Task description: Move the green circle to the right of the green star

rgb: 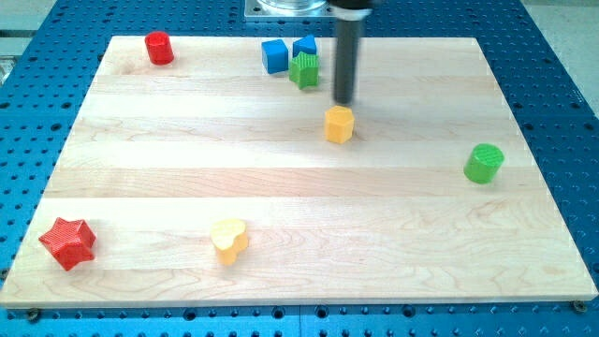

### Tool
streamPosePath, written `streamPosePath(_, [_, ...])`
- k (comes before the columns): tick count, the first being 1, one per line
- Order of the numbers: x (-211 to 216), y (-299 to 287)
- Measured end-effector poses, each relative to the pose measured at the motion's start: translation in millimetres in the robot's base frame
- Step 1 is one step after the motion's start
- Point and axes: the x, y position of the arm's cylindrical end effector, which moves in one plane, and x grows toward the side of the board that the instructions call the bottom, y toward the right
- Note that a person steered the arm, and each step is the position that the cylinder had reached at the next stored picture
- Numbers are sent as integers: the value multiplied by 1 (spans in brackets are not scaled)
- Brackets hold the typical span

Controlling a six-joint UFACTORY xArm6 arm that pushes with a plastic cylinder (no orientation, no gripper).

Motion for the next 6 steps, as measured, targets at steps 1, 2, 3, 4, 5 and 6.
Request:
streamPosePath(1, [21,103])
streamPosePath(2, [56,189])
streamPosePath(3, [140,184])
streamPosePath(4, [145,140])
streamPosePath(5, [127,82])
streamPosePath(6, [153,105])
